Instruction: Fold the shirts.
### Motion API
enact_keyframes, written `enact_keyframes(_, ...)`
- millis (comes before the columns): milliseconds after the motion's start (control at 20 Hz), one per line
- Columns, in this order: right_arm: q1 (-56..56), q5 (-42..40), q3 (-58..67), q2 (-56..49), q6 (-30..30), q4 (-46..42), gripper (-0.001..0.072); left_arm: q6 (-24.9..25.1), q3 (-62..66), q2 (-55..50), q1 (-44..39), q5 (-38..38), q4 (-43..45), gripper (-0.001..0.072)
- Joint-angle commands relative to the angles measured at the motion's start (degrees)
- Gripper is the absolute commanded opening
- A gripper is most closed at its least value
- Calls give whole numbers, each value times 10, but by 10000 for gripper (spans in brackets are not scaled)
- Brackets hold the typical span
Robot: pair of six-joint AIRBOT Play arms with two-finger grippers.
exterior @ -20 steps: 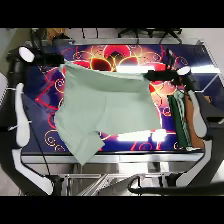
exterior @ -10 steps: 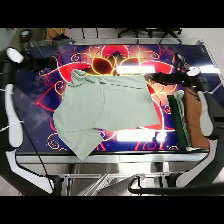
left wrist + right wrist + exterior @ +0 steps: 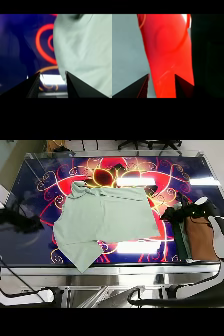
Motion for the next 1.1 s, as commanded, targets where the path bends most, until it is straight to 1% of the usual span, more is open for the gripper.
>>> enact_keyframes(0, -9, -3, -32, 8, 0, -15, 360, 13, -149, 38, 17, 33, -2, 360)
enact_keyframes(100, -10, -3, -32, 8, -7, -15, 360, 19, -194, 38, 17, 68, -53, 360)
enact_keyframes(200, -9, -4, -32, 8, -7, -15, 360, 62, -235, 38, 17, 115, -145, 360)
enact_keyframes(250, -9, -3, -32, 8, -7, -15, 360, 79, -248, 38, 17, 135, -177, 360)
enact_keyframes(400, -9, -3, -32, 8, -7, -15, 361, 90, -280, 36, 17, 186, -217, 360)
enact_keyframes(500, -9, -3, -32, 8, -7, -15, 360, 104, -287, 20, 17, 179, -243, 359)
enact_keyframes(650, -9, 2, -32, 8, -7, -16, 361, 127, -283, -17, 17, 139, -280, 359)
enact_keyframes(850, -9, 26, -33, 8, -9, -16, 362, 133, -232, -45, 17, 73, -277, 359)
enact_keyframes(950, -10, 31, -33, 8, -8, -16, 362, 125, -192, -44, 18, 41, -232, 358)
enact_keyframes(1050, -9, 32, -33, 8, -9, -16, 366, 96, -172, -30, 25, 42, -161, 359)
